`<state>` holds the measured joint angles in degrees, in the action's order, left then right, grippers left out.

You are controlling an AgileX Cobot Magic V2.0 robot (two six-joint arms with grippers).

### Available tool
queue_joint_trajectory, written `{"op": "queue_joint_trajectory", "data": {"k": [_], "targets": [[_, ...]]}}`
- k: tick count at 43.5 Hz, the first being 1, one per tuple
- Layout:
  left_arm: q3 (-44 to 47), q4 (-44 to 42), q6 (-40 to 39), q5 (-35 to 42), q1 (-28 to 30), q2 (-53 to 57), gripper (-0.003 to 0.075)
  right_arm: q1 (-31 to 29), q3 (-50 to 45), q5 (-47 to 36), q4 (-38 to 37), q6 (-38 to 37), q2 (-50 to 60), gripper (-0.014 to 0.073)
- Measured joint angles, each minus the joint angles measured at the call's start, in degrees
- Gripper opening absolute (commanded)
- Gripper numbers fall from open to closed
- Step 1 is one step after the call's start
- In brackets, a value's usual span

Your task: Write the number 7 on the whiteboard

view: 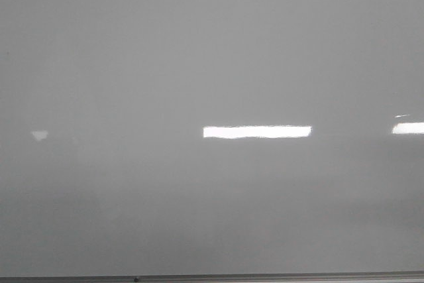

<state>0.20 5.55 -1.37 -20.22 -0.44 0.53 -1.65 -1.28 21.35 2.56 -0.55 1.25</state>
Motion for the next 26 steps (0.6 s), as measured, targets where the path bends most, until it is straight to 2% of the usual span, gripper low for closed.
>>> {"op": "queue_joint_trajectory", "data": {"k": [10, 21, 26], "targets": [[0.1, 0.0, 0.0, 0.6, 0.0, 0.0, -0.0020, 0.0, 0.0, -0.5, -0.5, 0.0, 0.0, -0.0066], [0.1, 0.0, 0.0, 10.0, 0.0, 0.0, -0.0020, 0.0, -0.2, -3.7, -1.1, 0.0, 0.0, -0.0066], [0.1, 0.0, 0.0, 11.4, 0.0, 0.0, -0.0020, 0.0, -0.2, -4.0, -1.2, 0.0, 0.0, -0.0066]]}}
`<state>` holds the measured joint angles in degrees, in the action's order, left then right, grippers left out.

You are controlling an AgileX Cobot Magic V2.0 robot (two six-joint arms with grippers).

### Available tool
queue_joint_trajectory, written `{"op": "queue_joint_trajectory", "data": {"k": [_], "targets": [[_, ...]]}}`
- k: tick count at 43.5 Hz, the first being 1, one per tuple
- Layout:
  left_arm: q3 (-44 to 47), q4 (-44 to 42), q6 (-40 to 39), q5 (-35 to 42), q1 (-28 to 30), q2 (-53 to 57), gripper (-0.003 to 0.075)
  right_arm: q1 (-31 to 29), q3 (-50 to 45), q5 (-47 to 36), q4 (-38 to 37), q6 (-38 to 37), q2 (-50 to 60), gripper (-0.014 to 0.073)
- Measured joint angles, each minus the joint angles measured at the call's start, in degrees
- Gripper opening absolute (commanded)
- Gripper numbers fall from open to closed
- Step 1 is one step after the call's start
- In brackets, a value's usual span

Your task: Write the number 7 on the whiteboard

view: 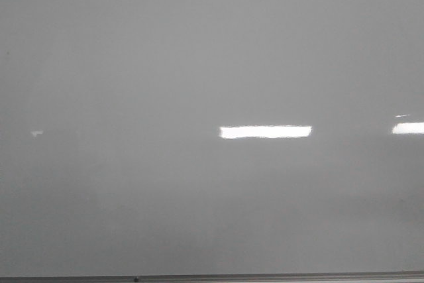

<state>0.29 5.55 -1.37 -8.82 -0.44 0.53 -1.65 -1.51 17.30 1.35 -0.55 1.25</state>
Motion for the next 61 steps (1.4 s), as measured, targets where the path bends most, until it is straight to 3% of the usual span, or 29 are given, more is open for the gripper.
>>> {"op": "queue_joint_trajectory", "data": {"k": [18, 29, 46, 61], "targets": [[-0.7, 0.0, 0.0, 4.7, 0.0, 0.0, -0.0020, 0.0, 0.5, -3.7, 0.7, 0.0, 0.0, -0.0066], [-13.7, -4.9, 0.0, 5.3, 0.0, -1.0, -0.0020, 0.0, 11.7, -0.3, 1.4, 0.0, 0.0, -0.0066], [-36.3, -6.0, 0.0, -7.0, 0.0, -16.4, -0.0020, 0.0, 30.2, 10.4, 1.4, 0.0, -11.3, -0.0066], [-39.5, -6.0, 0.0, -21.3, 0.0, -28.9, -0.0020, 0.0, 35.6, 17.4, 0.8, 0.0, -27.2, -0.0066]]}}
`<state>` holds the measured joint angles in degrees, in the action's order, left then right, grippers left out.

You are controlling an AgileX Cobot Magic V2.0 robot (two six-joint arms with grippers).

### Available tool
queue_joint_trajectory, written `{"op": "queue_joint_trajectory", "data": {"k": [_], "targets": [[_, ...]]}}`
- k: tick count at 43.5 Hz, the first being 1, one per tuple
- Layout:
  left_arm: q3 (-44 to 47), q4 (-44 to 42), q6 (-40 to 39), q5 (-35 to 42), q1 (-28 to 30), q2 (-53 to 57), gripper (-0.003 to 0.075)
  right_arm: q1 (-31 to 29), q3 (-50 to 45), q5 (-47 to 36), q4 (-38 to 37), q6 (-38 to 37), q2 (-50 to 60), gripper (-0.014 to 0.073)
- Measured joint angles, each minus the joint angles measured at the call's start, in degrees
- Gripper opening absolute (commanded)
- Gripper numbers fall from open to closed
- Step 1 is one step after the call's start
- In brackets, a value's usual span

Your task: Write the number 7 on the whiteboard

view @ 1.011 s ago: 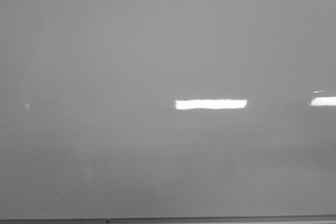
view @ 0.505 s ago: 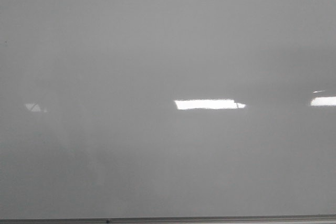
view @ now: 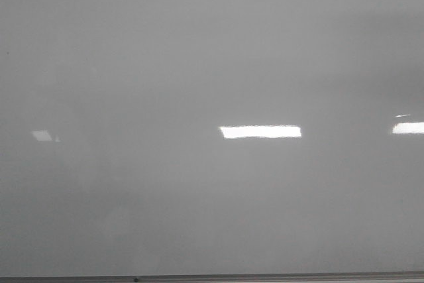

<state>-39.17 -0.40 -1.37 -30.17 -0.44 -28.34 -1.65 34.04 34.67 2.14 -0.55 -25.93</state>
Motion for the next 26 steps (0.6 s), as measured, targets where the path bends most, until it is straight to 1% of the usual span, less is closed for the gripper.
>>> {"op": "queue_joint_trajectory", "data": {"k": [8, 18, 21, 23, 26], "targets": [[0.0, 0.0, 0.0, -3.9, 0.0, -4.6, -0.0020, 0.0, 0.0, 0.0, -0.1, 0.0, -5.1, -0.0066], [0.0, 0.9, 0.0, -3.8, 0.0, -8.5, -0.0020, 0.0, 0.0, 0.1, -2.1, 0.0, -9.7, -0.0054], [0.0, 1.1, 0.0, -3.8, 0.0, -9.3, -0.0019, 0.0, 0.0, 0.3, -2.1, 0.0, -10.3, 0.0000], [0.0, 1.1, 0.0, -3.8, 0.0, -9.8, -0.0004, 0.0, 0.0, 0.4, -2.6, 0.0, -10.6, 0.0076], [0.0, 1.4, 0.0, -3.9, 0.0, -10.8, 0.0071, 0.0, 0.0, 0.4, -2.6, 0.0, -10.8, 0.0215]]}}
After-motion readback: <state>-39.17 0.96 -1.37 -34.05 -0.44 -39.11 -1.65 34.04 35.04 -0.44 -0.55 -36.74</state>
